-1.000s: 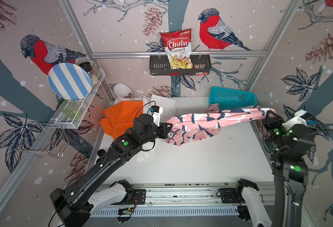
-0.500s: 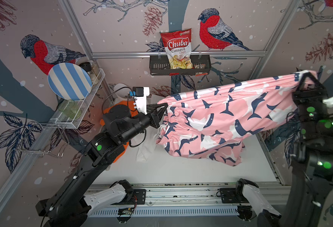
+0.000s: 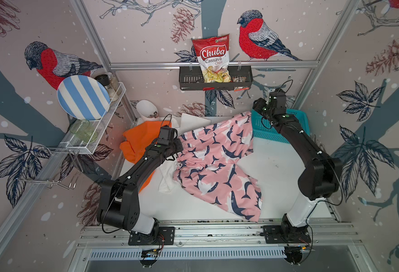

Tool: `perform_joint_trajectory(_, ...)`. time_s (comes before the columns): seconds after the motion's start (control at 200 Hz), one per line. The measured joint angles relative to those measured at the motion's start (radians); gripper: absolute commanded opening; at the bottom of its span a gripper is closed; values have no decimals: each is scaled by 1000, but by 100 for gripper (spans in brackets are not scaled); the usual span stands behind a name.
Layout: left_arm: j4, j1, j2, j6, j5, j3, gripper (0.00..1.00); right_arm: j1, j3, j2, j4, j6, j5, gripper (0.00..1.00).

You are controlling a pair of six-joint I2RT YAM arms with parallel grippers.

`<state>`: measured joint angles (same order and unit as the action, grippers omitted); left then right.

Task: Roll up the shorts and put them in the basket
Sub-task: Flatten out the shorts at the center of the board.

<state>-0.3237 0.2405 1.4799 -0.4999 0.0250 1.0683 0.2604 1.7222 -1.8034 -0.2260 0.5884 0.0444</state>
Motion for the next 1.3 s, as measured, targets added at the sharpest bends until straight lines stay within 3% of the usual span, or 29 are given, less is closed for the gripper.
perform_joint_trajectory(0.1,0,-6,-40,10,9,0,53,60,-59,52,-18,-44,29,82)
perform_joint_trajectory(0.315,-3,-8,-102,30,83,-18,53,198,-408,275,-68,-67,47,80)
perform_joint_trajectory(0.5,-14,2,-171,24,129,-193,56,364,-711,400,-96,-18,-36,80)
perform_joint_trajectory(0.63,-11,0,-196,-10,117,-306,55,467,-880,398,-29,52,-150,78)
perform_joint_trajectory(0.805,43,-5,-175,-55,117,-417,52,497,-980,285,97,153,-239,77)
perform_joint_trajectory(0.925,100,-19,-136,-78,117,-463,52,388,-1049,235,258,216,-302,73)
perform_joint_trajectory(1.091,189,-48,-77,-88,135,-484,53,79,-1199,264,497,256,-401,72)
perform_joint_trajectory(1.211,261,-80,-68,-95,151,-500,53,-160,-1254,331,503,243,-407,72)
perform_joint_trajectory(1.301,283,-102,-67,-95,157,-507,53,-303,-1255,406,399,216,-365,72)
